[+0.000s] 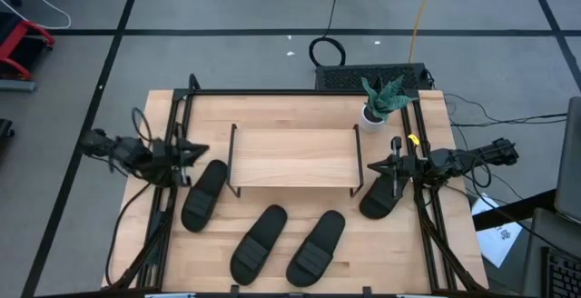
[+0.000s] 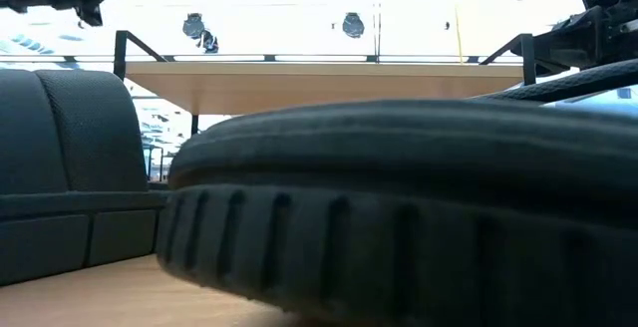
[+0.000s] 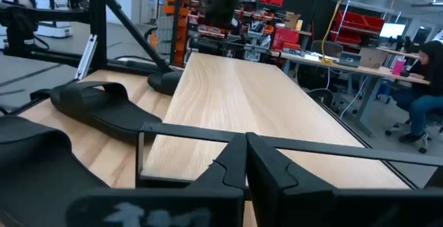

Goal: Pick and place slides into the shelf
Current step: Put the top left black slide on the shelf

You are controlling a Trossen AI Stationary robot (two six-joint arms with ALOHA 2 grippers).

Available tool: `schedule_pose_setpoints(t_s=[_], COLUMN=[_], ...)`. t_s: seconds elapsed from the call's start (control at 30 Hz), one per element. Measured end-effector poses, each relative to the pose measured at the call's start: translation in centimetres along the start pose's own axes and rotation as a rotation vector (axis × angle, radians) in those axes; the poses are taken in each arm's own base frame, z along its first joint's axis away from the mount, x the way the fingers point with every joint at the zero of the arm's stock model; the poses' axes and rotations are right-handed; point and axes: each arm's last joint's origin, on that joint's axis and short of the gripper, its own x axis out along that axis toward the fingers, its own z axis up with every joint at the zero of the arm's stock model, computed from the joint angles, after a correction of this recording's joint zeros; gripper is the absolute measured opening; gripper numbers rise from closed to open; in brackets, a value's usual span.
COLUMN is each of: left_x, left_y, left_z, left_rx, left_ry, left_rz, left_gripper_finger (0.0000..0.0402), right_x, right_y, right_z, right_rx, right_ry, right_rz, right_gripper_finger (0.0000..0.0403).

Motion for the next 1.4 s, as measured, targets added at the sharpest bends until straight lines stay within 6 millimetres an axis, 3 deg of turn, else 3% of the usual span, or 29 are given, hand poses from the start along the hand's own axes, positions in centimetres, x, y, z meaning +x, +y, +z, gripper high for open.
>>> schedule_pose_setpoints(t_s=[0.3,0.47,0.67,0.9,1.1,1.27,1.4], left_x=[-1.8,-1.9,-1.4,-0.1,1.3,1.9,2.4], left_y=[3.7,4.4,4.0,1.2,-0.3,-1.2,-2.2], left_z=[6.7,8.9,9.6,7.4,5.3,3.6,1.7], left_rx=[-0.053,-0.110,-0.151,-0.176,-0.161,-0.375,-0.517], left_ry=[0.175,0.305,0.596,1.019,1.156,1.300,1.384], left_rz=[0.181,0.217,0.157,-0.202,-0.176,-0.074,-0.104], left_gripper_finger=[0.0026,0.0026,0.0026,0.0026,0.0026,0.0030,0.0065], right_x=[0.0,0.0,0.0,0.0,0.0,0.0,0.0], right_y=[0.0,0.0,0.0,0.0,0.0,0.0,0.0], right_z=[0.1,0.0,0.1,0.0,0.0,0.0,0.0], right_rx=[-0.075,-0.067,-0.042,-0.043,-0.045,-0.043,-0.043], right_ry=[-0.004,-0.004,-0.004,-0.004,-0.003,-0.003,-0.003], right_rz=[-0.004,-0.005,-0.005,-0.003,-0.002,-0.002,-0.001], right_gripper_finger=[0.0000,0.0000,0.0000,0.0000,0.0000,0.0000,0.0000])
